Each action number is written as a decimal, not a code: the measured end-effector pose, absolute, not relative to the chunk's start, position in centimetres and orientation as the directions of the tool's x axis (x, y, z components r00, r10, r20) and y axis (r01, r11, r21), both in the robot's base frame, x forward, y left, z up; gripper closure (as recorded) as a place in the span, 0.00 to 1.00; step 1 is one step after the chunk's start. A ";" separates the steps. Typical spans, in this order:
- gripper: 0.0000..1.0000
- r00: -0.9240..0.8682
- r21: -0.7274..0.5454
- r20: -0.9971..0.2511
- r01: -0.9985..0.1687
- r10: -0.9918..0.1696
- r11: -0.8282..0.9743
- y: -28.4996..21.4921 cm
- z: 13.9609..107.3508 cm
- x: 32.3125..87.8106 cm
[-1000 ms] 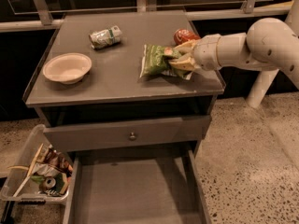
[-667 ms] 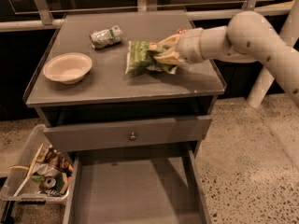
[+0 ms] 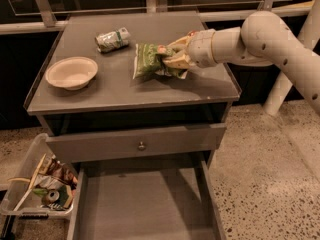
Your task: Pick green jalapeno chip bag from middle drawer and place on counter
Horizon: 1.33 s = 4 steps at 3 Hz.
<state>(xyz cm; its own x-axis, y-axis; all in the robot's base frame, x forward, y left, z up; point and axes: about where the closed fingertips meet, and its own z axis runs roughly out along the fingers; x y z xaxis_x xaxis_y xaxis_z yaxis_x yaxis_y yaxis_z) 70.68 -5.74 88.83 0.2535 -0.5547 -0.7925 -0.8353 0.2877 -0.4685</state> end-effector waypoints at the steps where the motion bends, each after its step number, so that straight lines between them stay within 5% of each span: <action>1: 0.36 0.253 -0.469 -0.793 -0.835 -0.555 0.288 -5.7 88.8 70.7; 2: 0.13 0.253 -0.469 -0.793 -0.835 -0.555 0.288 -5.7 88.8 70.7; 3: 0.00 0.254 -0.468 -0.793 -0.835 -0.555 0.288 -5.7 88.8 70.7; 4: 0.00 0.254 -0.468 -0.793 -0.835 -0.555 0.288 -5.7 88.8 70.7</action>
Offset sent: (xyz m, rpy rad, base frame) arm 0.0000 0.0000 0.0000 0.0000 0.0000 0.0001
